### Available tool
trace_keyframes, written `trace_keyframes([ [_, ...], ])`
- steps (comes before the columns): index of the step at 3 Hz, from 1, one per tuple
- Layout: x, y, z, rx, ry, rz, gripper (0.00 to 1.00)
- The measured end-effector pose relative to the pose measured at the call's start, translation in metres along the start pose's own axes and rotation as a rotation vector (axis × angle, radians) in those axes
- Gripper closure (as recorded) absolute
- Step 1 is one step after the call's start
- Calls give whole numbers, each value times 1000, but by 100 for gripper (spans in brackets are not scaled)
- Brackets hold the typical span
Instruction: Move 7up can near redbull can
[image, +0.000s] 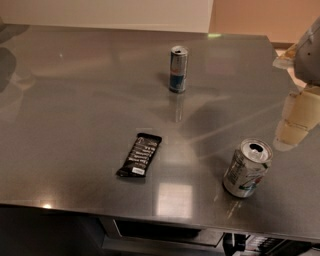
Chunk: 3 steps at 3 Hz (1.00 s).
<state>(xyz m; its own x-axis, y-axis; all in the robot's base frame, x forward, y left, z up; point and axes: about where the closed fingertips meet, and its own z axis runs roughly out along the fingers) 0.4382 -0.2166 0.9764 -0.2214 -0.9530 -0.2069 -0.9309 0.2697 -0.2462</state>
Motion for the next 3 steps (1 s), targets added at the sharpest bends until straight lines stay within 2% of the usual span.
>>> trace_keyframes([
  [2,-1,1,-3,-8,-10,-6,0],
  [3,-1,18,5,-59,-53,-19,0],
])
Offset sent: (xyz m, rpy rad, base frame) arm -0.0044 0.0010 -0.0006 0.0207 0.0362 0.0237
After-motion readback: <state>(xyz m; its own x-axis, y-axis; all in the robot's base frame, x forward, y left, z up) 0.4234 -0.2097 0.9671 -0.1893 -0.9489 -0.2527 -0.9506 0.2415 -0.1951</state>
